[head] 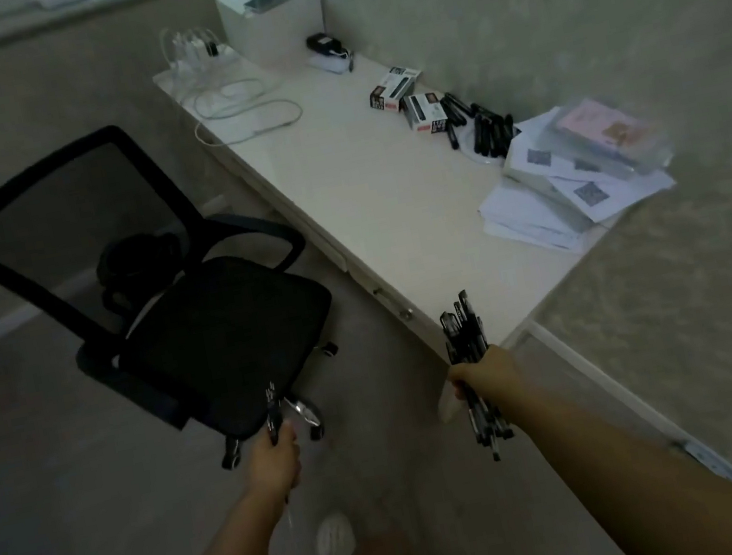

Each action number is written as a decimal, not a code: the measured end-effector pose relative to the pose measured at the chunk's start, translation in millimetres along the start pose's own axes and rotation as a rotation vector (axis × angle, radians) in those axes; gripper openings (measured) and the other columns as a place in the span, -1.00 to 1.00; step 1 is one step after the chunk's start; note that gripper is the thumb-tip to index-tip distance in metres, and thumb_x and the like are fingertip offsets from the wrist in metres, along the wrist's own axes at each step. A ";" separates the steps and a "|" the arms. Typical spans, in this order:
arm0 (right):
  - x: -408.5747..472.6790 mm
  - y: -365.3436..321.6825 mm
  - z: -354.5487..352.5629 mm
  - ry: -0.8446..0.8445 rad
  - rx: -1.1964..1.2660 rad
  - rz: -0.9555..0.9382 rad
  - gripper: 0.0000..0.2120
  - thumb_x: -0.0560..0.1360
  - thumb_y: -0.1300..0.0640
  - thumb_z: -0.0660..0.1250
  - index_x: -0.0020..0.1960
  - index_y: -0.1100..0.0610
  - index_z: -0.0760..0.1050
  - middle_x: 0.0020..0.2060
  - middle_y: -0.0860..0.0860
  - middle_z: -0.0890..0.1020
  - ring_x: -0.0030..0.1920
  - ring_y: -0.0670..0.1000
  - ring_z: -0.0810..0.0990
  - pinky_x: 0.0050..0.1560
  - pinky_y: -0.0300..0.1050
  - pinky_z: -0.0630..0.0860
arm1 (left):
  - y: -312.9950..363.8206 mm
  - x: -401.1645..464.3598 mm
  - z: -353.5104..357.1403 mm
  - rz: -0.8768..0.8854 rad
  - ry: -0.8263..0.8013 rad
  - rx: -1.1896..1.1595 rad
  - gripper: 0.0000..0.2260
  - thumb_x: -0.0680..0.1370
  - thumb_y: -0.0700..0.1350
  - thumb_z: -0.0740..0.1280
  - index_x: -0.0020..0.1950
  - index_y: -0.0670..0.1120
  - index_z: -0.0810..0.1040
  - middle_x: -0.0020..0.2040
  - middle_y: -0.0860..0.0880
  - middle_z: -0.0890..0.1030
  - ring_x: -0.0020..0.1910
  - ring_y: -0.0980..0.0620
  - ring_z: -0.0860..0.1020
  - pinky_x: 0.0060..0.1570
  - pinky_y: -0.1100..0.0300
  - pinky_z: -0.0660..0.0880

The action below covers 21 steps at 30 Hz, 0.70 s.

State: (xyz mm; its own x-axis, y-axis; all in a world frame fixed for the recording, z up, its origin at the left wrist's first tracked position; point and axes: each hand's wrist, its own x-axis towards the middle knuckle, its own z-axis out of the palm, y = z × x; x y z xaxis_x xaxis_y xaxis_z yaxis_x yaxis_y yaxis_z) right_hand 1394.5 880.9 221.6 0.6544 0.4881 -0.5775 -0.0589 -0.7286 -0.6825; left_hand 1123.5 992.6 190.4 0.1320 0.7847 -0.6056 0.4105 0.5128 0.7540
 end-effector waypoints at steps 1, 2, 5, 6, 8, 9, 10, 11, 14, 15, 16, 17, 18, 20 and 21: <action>12.4 -9.2 2.6 0.016 0.007 -0.002 -0.82 0.38 0.22 0.45 -0.15 0.34 0.55 -0.15 0.38 0.66 -0.17 0.32 0.68 -0.07 0.31 0.62 | 12.3 15.0 1.1 0.007 -0.001 0.003 -0.80 0.67 -0.11 0.13 -0.09 -0.17 0.39 -0.40 -0.08 0.34 -0.47 0.03 0.28 -0.45 0.20 0.23; 24.7 -18.4 5.7 0.031 0.009 0.004 -0.82 0.36 0.23 0.45 -0.17 0.35 0.56 -0.19 0.36 0.67 -0.23 0.28 0.68 -0.10 0.28 0.64 | 25.5 30.4 2.6 0.015 -0.003 0.017 -0.80 0.67 -0.11 0.13 -0.03 -0.21 0.42 -0.36 -0.12 0.38 -0.45 -0.01 0.33 -0.43 0.18 0.28; 57.2 -47.6 18.0 0.063 0.020 0.031 -0.80 0.36 0.22 0.46 -0.15 0.34 0.54 -0.29 0.25 0.61 -0.29 0.20 0.61 -0.18 0.11 0.63 | 69.8 79.0 5.0 0.035 -0.021 0.126 -0.71 0.66 -0.07 0.15 0.19 -0.27 0.46 -0.12 -0.29 0.49 -0.11 -0.31 0.53 -0.08 -0.09 0.49; 67.6 -58.8 22.8 0.071 0.034 0.044 -0.82 0.37 0.21 0.46 -0.17 0.30 0.50 -0.32 0.20 0.57 -0.31 0.17 0.56 -0.22 0.05 0.59 | 85.7 95.6 5.1 0.035 -0.047 0.145 -0.71 0.66 -0.06 0.16 0.21 -0.26 0.46 -0.10 -0.26 0.49 -0.07 -0.31 0.52 -0.02 -0.10 0.48; 87.2 -80.1 31.4 0.095 0.067 0.078 -0.81 0.38 0.21 0.46 -0.25 0.24 0.45 -0.48 0.09 0.54 -0.39 0.11 0.51 -0.33 -0.08 0.50 | 117.3 126.3 7.6 0.034 -0.114 0.165 -0.73 0.66 -0.05 0.16 0.19 -0.22 0.48 -0.12 -0.18 0.49 -0.18 -0.14 0.48 -0.11 0.03 0.44; 95.6 -90.2 34.9 0.106 0.085 0.099 -0.80 0.37 0.22 0.46 -0.29 0.24 0.45 -0.59 0.01 0.53 -0.44 0.06 0.50 -0.37 -0.13 0.45 | 133.1 140.2 9.9 0.038 -0.141 0.177 -0.75 0.66 -0.05 0.16 0.17 -0.20 0.48 -0.13 -0.15 0.49 -0.23 -0.06 0.46 -0.17 0.10 0.42; 103.3 -99.4 38.0 0.118 0.102 0.118 -0.80 0.37 0.23 0.46 -0.31 0.24 0.46 -0.65 -0.05 0.50 -0.48 0.02 0.49 -0.40 -0.16 0.44 | 148.3 153.0 13.2 0.051 -0.160 0.190 -0.75 0.66 -0.05 0.16 0.14 -0.21 0.48 -0.17 -0.13 0.49 -0.28 -0.01 0.44 -0.23 0.14 0.40; 110.4 -107.3 41.0 0.126 0.114 0.129 -0.82 0.36 0.24 0.46 -0.32 0.24 0.48 -0.67 -0.07 0.50 -0.50 0.00 0.50 -0.41 -0.17 0.45 | 162.3 165.1 16.4 0.073 -0.170 0.200 -0.75 0.65 -0.06 0.16 0.12 -0.22 0.48 -0.21 -0.12 0.47 -0.32 0.01 0.41 -0.30 0.17 0.37; 127.7 -126.7 48.0 0.141 0.139 0.134 -0.87 0.32 0.25 0.47 -0.32 0.25 0.54 -0.55 0.01 0.59 -0.45 0.04 0.58 -0.34 -0.12 0.56 | 199.6 197.5 29.2 0.116 -0.200 0.220 -0.78 0.65 -0.06 0.17 0.04 -0.22 0.46 -0.29 -0.09 0.42 -0.41 0.04 0.36 -0.42 0.19 0.32; 133.8 -131.5 49.2 0.149 0.147 0.134 -0.88 0.31 0.26 0.47 -0.31 0.26 0.55 -0.48 0.09 0.62 -0.40 0.11 0.61 -0.31 -0.07 0.59 | 209.9 207.4 34.6 0.118 -0.217 0.232 -0.79 0.65 -0.06 0.17 0.02 -0.20 0.45 -0.30 -0.09 0.41 -0.42 0.04 0.35 -0.44 0.18 0.32; 140.8 -135.9 49.5 0.156 0.166 0.137 -0.90 0.31 0.27 0.47 -0.30 0.28 0.57 -0.42 0.16 0.64 -0.34 0.18 0.64 -0.24 0.00 0.63 | 219.2 217.1 40.6 0.122 -0.231 0.251 -0.80 0.65 -0.05 0.17 0.00 -0.18 0.44 -0.31 -0.08 0.41 -0.43 0.04 0.35 -0.45 0.18 0.31; 148.8 -140.0 49.1 0.163 0.195 0.139 -0.90 0.32 0.28 0.46 -0.26 0.32 0.59 -0.38 0.20 0.65 -0.31 0.21 0.66 -0.17 0.07 0.65 | 227.7 226.6 47.8 0.130 -0.240 0.274 -0.79 0.65 -0.04 0.17 -0.01 -0.18 0.44 -0.31 -0.09 0.41 -0.43 0.03 0.35 -0.45 0.18 0.31; 157.5 -144.1 47.9 0.172 0.222 0.146 -0.89 0.33 0.28 0.45 -0.20 0.34 0.60 -0.38 0.21 0.66 -0.32 0.20 0.67 -0.13 0.10 0.67 | 235.7 236.4 55.8 0.145 -0.243 0.302 -0.79 0.65 -0.04 0.17 0.02 -0.19 0.44 -0.30 -0.09 0.42 -0.43 0.03 0.36 -0.43 0.18 0.31; 174.8 -151.9 44.4 0.186 0.253 0.163 -0.84 0.36 0.29 0.45 -0.11 0.36 0.59 -0.41 0.17 0.66 -0.39 0.10 0.66 -0.15 0.05 0.66 | 250.1 253.8 72.3 0.182 -0.242 0.354 -0.75 0.65 -0.03 0.18 0.09 -0.22 0.46 -0.24 -0.11 0.46 -0.37 -0.01 0.42 -0.36 0.16 0.39; 183.8 -155.9 42.4 0.190 0.264 0.172 -0.82 0.37 0.29 0.45 -0.08 0.37 0.58 -0.41 0.16 0.65 -0.42 0.07 0.65 -0.17 0.01 0.65 | 256.8 261.8 80.8 0.193 -0.244 0.376 -0.74 0.64 -0.02 0.19 0.10 -0.22 0.46 -0.20 -0.13 0.49 -0.31 -0.06 0.46 -0.29 0.11 0.45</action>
State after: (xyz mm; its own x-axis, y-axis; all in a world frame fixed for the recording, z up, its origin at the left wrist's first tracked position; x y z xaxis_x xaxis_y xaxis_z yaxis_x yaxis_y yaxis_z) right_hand 1492.0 1104.6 202.9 0.7446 0.2531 -0.6177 -0.3566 -0.6314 -0.6886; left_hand 1336.3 1301.5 205.0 0.4274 0.7254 -0.5396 0.6494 0.1689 0.7415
